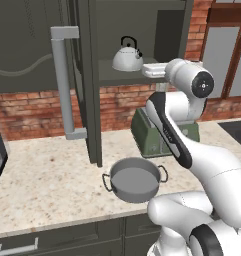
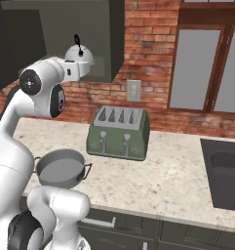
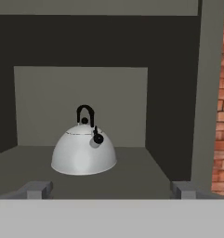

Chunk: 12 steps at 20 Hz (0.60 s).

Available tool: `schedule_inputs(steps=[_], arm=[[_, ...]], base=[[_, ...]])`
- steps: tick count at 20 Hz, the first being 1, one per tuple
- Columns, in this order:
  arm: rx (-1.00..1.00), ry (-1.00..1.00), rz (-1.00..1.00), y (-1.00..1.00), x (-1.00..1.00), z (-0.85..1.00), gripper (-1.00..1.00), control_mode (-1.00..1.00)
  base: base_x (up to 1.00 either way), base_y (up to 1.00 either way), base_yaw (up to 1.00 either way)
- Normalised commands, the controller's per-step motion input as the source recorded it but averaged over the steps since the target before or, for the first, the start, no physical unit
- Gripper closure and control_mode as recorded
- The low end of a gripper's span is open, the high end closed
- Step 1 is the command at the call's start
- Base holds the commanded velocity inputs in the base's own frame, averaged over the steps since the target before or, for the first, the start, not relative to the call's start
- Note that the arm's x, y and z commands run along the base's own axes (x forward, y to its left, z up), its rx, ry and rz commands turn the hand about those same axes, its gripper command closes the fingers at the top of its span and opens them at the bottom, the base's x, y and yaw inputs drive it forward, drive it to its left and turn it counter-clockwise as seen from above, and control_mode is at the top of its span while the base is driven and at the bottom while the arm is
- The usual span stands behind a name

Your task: Pick the kettle from the cabinet and place it on a stove burner. Then pick the pot from the counter and place it on another stove burner. Finally, turn both burners on.

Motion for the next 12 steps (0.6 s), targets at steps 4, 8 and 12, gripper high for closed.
schedule_inputs(steps=[4, 8, 12], arm=[[0.00, 0.00, 0.00, 0.00, 0.00, 0.00, -1.00, -1.00], [0.00, 0.00, 0.00, 0.02, 0.06, 0.00, -1.00, -1.00], [0.00, 0.00, 0.00, 0.00, 0.05, 0.00, -1.00, -1.00]], base=[[0.00, 0.00, 0.00], [0.00, 0.00, 0.00], [0.00, 0.00, 0.00]])
